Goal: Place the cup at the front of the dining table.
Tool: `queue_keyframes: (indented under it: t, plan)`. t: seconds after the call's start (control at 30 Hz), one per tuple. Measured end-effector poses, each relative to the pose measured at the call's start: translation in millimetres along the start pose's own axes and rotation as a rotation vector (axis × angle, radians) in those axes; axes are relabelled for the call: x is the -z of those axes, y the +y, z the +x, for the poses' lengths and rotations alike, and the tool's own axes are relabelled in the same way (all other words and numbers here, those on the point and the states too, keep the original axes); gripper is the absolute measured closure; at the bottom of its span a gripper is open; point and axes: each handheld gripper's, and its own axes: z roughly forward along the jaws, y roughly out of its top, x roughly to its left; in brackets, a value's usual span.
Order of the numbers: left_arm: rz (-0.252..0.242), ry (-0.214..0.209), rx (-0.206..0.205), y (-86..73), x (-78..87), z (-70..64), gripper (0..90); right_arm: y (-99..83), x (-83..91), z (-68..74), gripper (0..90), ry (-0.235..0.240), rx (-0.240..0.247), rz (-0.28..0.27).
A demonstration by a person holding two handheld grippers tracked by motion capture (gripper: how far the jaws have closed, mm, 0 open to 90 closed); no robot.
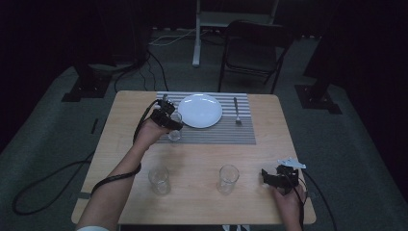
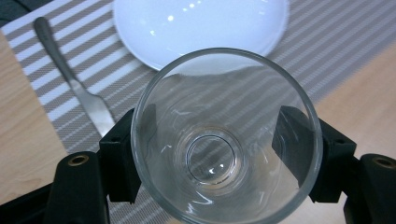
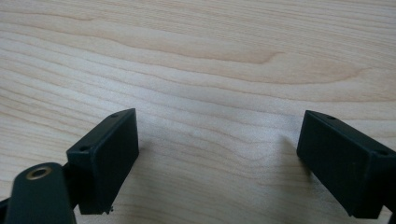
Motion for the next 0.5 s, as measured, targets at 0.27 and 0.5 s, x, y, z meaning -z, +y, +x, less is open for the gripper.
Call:
queue_keyframes:
  t: [0.27, 0.5]
  plan:
    - [0.014, 0.016, 0.053, 12.3, -17.9, 17.8, 29.0, -0.5, 0.5, -0.1, 13.1, -0.001, -0.002, -0.001]
    - [0.030, 0.037, 0.056, 13.3, -30.9, 24.2, 29.0, -0.6, 0.7, -0.1, 13.2, -0.001, -0.002, -0.001]
